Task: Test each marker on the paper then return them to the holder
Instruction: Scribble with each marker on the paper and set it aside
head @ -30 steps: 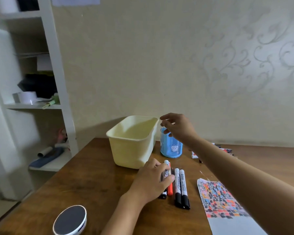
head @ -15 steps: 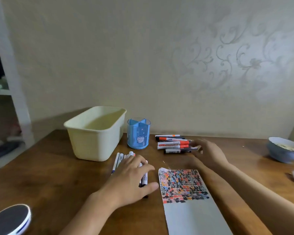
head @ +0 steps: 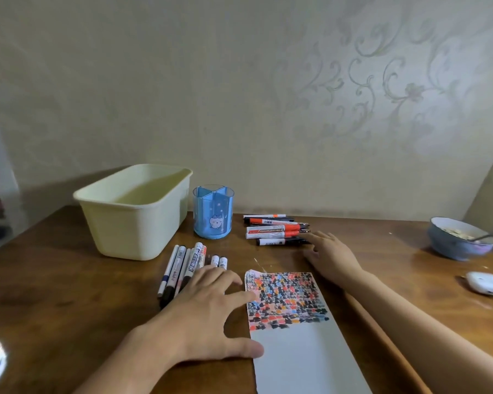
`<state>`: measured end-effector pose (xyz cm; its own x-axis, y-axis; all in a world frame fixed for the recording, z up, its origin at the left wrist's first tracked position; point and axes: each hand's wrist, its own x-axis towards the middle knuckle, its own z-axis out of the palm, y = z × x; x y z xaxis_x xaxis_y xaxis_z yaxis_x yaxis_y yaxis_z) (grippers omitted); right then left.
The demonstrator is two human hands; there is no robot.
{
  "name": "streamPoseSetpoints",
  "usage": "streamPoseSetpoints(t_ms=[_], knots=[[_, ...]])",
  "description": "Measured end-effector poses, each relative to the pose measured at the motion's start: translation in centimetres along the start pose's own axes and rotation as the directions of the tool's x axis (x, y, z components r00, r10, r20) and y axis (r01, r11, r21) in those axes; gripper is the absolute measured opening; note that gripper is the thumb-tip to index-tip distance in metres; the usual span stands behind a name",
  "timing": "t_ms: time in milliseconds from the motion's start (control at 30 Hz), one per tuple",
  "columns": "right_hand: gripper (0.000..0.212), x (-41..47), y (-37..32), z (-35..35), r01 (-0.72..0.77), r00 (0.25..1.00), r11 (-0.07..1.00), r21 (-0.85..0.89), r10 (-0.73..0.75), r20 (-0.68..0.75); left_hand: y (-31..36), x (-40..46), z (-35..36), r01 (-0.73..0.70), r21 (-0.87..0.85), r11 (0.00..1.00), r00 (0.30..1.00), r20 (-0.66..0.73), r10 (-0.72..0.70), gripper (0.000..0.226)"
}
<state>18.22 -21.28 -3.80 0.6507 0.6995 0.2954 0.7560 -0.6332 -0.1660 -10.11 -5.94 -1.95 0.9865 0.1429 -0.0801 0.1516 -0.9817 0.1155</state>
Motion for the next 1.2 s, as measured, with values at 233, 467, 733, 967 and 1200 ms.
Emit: streamPoseSetpoints(t_ms=[233,467,733,967,1200], knots=[[0.034,0.2,-0.3,0.2,0.01,0.999,0.999,0.03,-0.009,-0.038,0.1,0.1,-0.1,0.007,-0.013,1.0,0.999,0.049,-0.006,0.093],[0.004,-1.6,0.0,-1.2,0.04,0.999,0.998,0.04,-0.04,-0.005,0.1,0.0,0.1,-0.004,-0.02,1.0,0.999,0.039,0.004,0.094],[0.018,-8.7,-2.7,-4.6,-0.133,0.984,0.648,0.75,-0.002,0.176,0.6,-0.2,-0.1,0.008,-0.051,0.999,0.999,0.054,-0.005,0.096],[0.035,-11.1,-4.2,-4.5,-0.194,0.963,0.478,0.857,-0.072,0.258,0.8,-0.2,-0.3,0.013,-0.049,0.999,0.998,0.065,-0.01,0.099],[0.026,-12.0,-5.1,-4.9,-0.208,0.956,0.408,0.889,-0.107,0.273,0.8,-0.3,-0.1,-0.018,-0.047,0.999,1.0,0.014,0.019,0.098]])
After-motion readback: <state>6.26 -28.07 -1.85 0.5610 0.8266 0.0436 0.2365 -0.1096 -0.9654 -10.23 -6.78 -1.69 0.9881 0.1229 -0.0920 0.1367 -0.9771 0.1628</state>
